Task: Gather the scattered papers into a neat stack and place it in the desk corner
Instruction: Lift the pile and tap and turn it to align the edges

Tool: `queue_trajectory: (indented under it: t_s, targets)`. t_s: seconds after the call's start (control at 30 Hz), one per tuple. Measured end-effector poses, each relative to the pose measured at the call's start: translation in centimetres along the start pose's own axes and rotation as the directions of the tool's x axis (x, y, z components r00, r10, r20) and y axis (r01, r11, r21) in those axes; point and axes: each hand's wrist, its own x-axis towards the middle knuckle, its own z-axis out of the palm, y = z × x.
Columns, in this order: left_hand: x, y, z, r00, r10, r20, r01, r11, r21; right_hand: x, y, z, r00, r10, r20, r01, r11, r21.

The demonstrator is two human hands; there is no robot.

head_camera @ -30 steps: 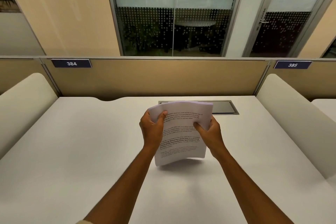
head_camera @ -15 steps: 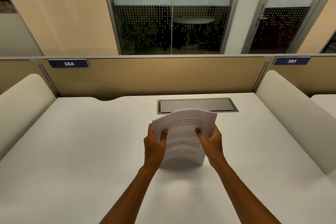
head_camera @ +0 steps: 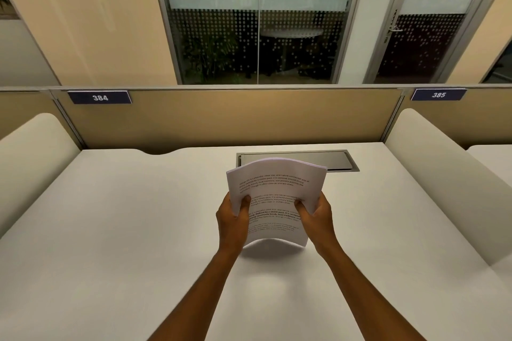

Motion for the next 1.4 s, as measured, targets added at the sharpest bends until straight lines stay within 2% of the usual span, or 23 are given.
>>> queue_trajectory:
  t_s: [0.27,0.53,0.7,0.9,0.97,1.07,1.17,1.27,1.33,1.4]
  targets:
    - [-1.5,-3.1,-0.8,0.992,-0.105,0.067,0.102,0.994,0.047,-1.4,2.3,0.5,0.998,0.067,-0.013,-0.066,0.998,0.01]
    - [-0.6,-2.7,-1.1,0.996,-0.075,0.041,0.073,0.997,0.033,-1.0,1.4,0.4,1.0,0.026,-0.001,-0.026,0.999,0.038]
    - [-1.3,-4.4,-1.4,0.986,-0.141,0.083,0.135,0.988,0.074,-2.0,3.1,0.7,0.996,0.082,0.029,-0.082,0.997,0.007]
    - [-0.4,-3.8,-1.2,0.989,-0.126,0.081,0.118,0.988,0.1,-1.2,2.4,0.6,0.998,0.056,0.038,-0.056,0.998,0.006]
    - [0.7,-2.8,-1.3,0.99,-0.093,0.104,0.08,0.99,0.117,-0.6,1.7,0.3,0.998,0.042,0.05,-0.043,0.999,0.027]
    - [2.9,-0.6,-1.7,0.976,-0.022,0.219,-0.02,0.982,0.189,0.5,-0.1,-0.9,0.999,-0.004,0.053,-0.001,0.996,0.091]
    - [5.6,1.9,-2.4,0.926,0.042,0.375,-0.161,0.943,0.292,2.1,-2.4,-2.7,0.999,-0.043,0.03,0.035,0.97,0.242]
    - [7.9,4.4,-2.8,0.855,0.042,0.517,-0.262,0.895,0.36,3.8,-4.0,-4.9,0.999,-0.036,0.007,0.031,0.932,0.36]
    - [9.0,6.1,-2.8,0.796,0.035,0.604,-0.349,0.842,0.411,4.6,-4.4,-6.3,0.999,-0.04,0.024,0.03,0.938,0.346]
    - [10.0,7.6,-2.7,0.754,0.02,0.657,-0.44,0.759,0.481,5.1,-4.7,-7.6,0.997,-0.063,0.048,0.05,0.969,0.243]
